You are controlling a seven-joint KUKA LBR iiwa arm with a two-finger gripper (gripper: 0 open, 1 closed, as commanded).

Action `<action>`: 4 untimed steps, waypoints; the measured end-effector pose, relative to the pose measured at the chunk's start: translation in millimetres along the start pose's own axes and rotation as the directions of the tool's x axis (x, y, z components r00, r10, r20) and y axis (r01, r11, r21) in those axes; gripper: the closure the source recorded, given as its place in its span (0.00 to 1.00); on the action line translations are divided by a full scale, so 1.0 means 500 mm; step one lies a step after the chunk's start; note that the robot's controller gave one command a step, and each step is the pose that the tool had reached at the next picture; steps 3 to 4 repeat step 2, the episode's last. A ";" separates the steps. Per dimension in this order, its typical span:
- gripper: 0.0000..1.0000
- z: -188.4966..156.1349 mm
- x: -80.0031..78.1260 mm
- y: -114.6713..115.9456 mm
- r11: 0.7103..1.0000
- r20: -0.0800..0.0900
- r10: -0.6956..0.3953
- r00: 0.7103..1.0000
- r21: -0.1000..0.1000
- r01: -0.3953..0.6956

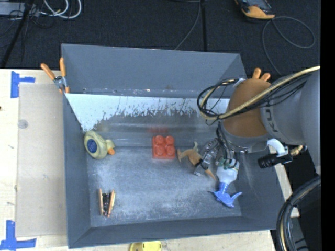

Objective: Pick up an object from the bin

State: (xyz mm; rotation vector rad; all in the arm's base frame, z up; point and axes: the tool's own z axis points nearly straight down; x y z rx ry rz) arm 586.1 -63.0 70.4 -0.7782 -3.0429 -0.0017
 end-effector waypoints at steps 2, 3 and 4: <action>1.00 -0.004 0.001 0.000 1.000 -0.002 -0.001 1.000 0.001 0.001; 1.00 -0.004 0.001 0.000 1.000 -0.002 -0.001 1.000 0.001 0.001; 1.00 -0.004 0.001 0.000 1.000 -0.002 -0.001 1.000 0.001 0.001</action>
Offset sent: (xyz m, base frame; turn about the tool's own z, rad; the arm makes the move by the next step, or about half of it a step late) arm 0.0001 -0.0002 0.0088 0.0000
